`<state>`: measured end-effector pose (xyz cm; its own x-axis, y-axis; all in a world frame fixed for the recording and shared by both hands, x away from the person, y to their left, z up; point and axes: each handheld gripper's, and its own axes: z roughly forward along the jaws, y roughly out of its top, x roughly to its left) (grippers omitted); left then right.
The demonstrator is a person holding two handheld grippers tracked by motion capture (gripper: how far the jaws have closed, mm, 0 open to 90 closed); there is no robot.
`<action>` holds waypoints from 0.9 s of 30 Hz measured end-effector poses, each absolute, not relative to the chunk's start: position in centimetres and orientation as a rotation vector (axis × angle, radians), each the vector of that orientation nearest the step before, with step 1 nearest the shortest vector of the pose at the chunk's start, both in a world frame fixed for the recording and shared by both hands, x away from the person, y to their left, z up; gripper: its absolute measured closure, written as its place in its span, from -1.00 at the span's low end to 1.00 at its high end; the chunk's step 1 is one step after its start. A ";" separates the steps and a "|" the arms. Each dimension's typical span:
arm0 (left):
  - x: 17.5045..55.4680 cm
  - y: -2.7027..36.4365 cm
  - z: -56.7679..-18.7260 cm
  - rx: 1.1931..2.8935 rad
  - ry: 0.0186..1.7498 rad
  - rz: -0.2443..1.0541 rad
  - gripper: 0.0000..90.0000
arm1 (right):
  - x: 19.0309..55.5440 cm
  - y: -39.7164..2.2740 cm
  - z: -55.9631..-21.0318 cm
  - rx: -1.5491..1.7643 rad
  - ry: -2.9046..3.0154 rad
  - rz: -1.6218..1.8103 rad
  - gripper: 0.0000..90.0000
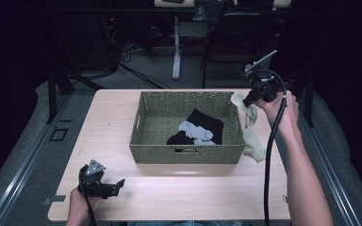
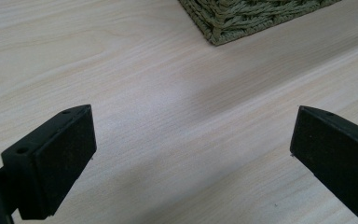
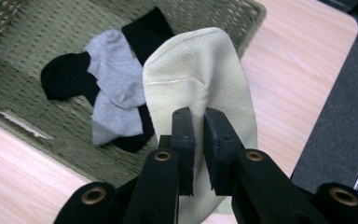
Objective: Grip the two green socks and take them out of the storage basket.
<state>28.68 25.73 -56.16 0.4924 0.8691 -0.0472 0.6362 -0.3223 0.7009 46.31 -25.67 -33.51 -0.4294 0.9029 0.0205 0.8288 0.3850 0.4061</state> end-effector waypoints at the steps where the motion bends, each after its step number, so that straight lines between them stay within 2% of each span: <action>1: 28.7 25.7 -56.2 2.070 1.233 0.448 -0.99 | 46.3 -26.2 -33.8 1.563 2.429 0.529 0.85; 10: 28.7 25.7 -56.2 2.071 1.234 0.449 -0.99 | 46.1 -29.1 -36.4 1.655 2.395 0.514 0.85; 27: 28.7 25.7 -56.2 2.072 1.235 0.448 -0.99 | 46.6 -31.7 -44.1 1.790 2.394 0.475 0.83</action>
